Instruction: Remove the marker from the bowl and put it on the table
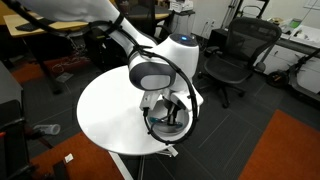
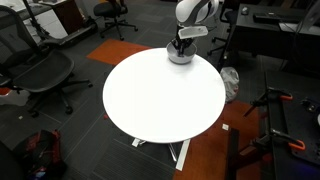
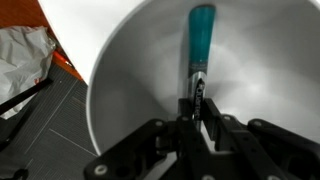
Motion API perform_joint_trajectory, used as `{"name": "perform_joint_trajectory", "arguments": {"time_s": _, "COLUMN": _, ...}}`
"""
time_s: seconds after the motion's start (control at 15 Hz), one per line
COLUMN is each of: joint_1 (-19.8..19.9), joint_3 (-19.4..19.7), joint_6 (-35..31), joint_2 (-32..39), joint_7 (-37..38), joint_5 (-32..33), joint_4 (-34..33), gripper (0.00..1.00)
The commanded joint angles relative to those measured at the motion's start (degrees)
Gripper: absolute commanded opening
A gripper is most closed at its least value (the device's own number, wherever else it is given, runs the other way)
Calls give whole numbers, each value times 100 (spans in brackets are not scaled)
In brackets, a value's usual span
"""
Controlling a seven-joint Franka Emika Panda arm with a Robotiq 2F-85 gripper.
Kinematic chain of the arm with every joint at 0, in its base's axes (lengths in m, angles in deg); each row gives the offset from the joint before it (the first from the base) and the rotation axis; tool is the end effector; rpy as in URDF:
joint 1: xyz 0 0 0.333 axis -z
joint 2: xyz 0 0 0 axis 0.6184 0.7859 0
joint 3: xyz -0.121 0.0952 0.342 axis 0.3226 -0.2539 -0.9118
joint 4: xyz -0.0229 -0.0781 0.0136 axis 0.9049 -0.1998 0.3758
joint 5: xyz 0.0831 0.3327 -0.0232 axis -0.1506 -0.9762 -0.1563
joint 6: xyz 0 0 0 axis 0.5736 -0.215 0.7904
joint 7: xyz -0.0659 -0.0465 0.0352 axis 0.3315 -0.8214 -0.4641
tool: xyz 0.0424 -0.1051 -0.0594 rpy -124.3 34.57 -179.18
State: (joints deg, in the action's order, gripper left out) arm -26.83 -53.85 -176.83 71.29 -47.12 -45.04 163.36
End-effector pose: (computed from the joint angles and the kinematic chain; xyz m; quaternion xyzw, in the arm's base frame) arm 0.6532 -0.2553 0.2084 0.9049 -0.4246 0.0304 0.0007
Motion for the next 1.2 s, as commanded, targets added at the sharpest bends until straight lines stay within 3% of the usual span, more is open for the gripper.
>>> {"name": "perform_joint_trajectory", "arguments": {"time_s": 0.0, "joint_1": 18, "joint_3": -11, "joint_6": 218, "joint_2": -302, "joint_7": -49, "joint_5": 127, "joint_4": 186, "gripper": 5}}
{"name": "perform_joint_trajectory", "arguments": {"time_s": 0.53, "joint_1": 33, "joint_3": -79, "joint_6": 61, "joint_2": -1640, "joint_7": -549, "joint_5": 241, "joint_4": 1245, "gripper": 5}}
{"name": "perform_joint_trajectory", "arguments": {"time_s": 1.13, "joint_1": -426, "joint_3": -392, "joint_6": -165, "joint_2": -3534, "joint_7": -799, "joint_5": 371, "joint_4": 3129, "gripper": 5}}
